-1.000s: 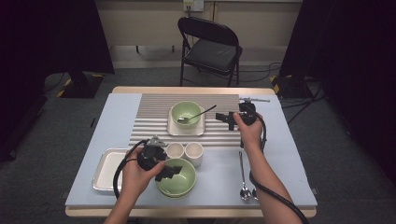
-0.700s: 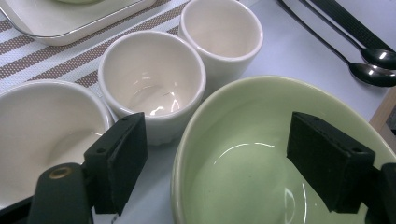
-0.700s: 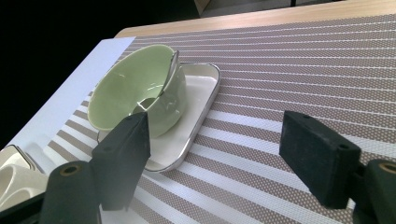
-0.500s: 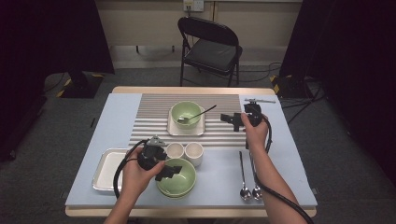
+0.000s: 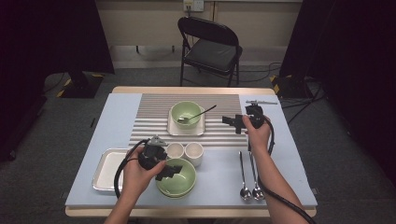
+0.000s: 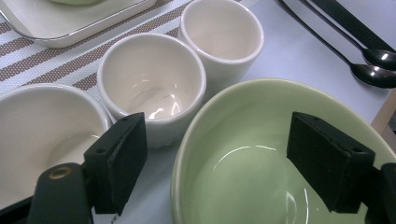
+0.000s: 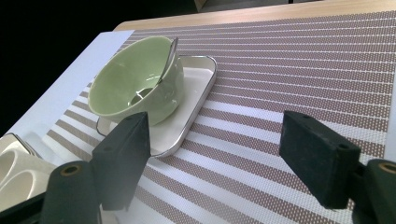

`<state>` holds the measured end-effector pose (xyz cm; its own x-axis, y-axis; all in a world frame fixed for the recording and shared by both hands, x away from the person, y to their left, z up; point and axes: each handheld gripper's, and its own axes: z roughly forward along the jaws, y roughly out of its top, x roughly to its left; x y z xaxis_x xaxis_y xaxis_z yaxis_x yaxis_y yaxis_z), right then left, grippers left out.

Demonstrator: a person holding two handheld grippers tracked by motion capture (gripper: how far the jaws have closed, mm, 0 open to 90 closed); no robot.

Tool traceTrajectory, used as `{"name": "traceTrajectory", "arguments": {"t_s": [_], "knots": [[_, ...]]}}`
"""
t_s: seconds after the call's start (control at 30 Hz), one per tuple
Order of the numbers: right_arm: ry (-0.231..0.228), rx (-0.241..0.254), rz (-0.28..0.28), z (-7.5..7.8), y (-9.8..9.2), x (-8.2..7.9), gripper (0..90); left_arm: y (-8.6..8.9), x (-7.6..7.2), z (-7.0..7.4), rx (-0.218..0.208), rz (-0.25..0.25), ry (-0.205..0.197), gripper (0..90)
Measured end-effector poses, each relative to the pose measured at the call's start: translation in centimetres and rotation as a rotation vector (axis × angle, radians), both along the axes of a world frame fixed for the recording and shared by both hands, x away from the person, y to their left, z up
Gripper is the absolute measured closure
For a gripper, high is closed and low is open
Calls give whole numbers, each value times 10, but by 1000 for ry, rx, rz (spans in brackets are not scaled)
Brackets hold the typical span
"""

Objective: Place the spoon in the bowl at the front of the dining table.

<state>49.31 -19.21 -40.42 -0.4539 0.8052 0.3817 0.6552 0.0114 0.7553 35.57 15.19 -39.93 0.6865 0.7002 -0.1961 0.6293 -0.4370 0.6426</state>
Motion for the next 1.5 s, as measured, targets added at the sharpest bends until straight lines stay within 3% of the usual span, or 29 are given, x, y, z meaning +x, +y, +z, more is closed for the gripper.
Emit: {"name": "traceTrajectory", "arguments": {"t_s": [0.87, 1.5], "knots": [[-3, -27, 56, -3, -4, -14, 239, -1, -1, 2, -2, -4, -8, 202], [-5, -33, 50, -4, -16, -21, 239, -3, -1, 0, 4, -6, -8, 202]]}}
